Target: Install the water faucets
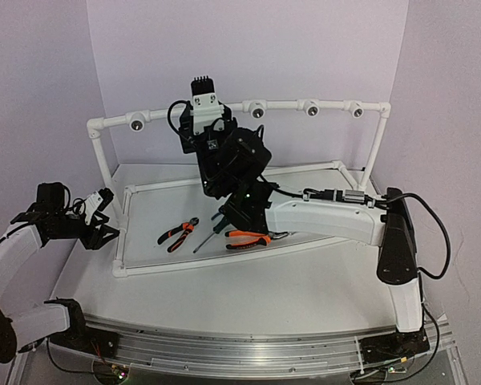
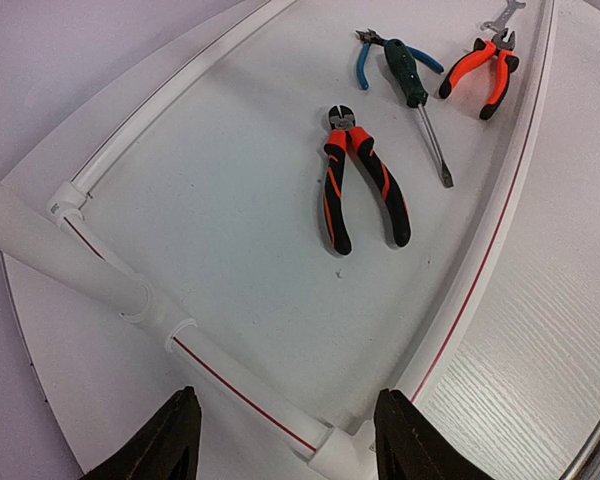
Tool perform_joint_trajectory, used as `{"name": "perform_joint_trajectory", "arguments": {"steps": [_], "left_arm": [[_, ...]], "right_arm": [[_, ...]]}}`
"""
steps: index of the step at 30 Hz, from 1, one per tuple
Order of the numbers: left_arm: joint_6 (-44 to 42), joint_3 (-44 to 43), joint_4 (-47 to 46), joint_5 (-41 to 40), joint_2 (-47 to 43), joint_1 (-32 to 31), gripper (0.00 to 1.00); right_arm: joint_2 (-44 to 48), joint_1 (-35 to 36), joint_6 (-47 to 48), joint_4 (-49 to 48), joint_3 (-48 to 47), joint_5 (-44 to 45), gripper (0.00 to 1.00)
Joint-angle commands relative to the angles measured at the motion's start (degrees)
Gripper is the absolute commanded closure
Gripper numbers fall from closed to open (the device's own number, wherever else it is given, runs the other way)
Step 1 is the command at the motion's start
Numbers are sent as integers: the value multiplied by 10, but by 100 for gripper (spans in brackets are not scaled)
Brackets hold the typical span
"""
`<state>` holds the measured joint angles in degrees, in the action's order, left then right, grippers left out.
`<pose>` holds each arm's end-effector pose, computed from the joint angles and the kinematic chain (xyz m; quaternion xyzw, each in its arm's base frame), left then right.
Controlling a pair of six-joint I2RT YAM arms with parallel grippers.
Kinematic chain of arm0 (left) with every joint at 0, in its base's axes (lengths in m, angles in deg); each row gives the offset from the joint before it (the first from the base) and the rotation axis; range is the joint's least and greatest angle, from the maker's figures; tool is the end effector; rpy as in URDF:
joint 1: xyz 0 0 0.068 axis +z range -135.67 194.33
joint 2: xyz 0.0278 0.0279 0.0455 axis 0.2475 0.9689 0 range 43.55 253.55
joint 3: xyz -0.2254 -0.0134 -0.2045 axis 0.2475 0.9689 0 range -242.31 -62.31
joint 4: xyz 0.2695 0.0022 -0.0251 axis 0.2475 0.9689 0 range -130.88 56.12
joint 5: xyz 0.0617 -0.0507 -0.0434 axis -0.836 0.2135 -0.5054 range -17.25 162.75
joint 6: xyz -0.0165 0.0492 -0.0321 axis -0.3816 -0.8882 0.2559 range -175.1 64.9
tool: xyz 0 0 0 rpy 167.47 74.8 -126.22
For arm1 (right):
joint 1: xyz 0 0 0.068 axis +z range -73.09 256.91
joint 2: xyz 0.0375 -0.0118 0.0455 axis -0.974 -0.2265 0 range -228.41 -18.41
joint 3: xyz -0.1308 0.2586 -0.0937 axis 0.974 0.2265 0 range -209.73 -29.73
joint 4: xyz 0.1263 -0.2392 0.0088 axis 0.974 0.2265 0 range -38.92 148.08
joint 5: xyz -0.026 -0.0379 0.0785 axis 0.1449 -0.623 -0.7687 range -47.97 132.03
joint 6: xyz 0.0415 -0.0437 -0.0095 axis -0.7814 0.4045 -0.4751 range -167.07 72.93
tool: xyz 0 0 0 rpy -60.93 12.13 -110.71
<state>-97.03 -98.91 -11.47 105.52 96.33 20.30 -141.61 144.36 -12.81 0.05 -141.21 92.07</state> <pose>0.1821 -0.0056 0.2561 0.3755 0.8120 -0.0915 0.4374 0.2333 0.4706 0.4342 -0.0595 0.5414 0.0605 0.8365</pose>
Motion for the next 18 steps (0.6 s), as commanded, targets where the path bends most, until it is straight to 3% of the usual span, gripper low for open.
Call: {"name": "perform_joint_trajectory", "arguments": {"steps": [1, 10, 18], "left_arm": [[4, 7, -17, -1, -7, -3, 40], [4, 12, -18, -2, -8, -3, 40], [3, 13, -20, -3, -6, -3, 40]], "right_arm": [[0, -1, -4, -11, -22, -1, 53], [23, 1, -64, -4, 29, 9, 54], [13, 8, -62, 7, 13, 9, 59]]}}
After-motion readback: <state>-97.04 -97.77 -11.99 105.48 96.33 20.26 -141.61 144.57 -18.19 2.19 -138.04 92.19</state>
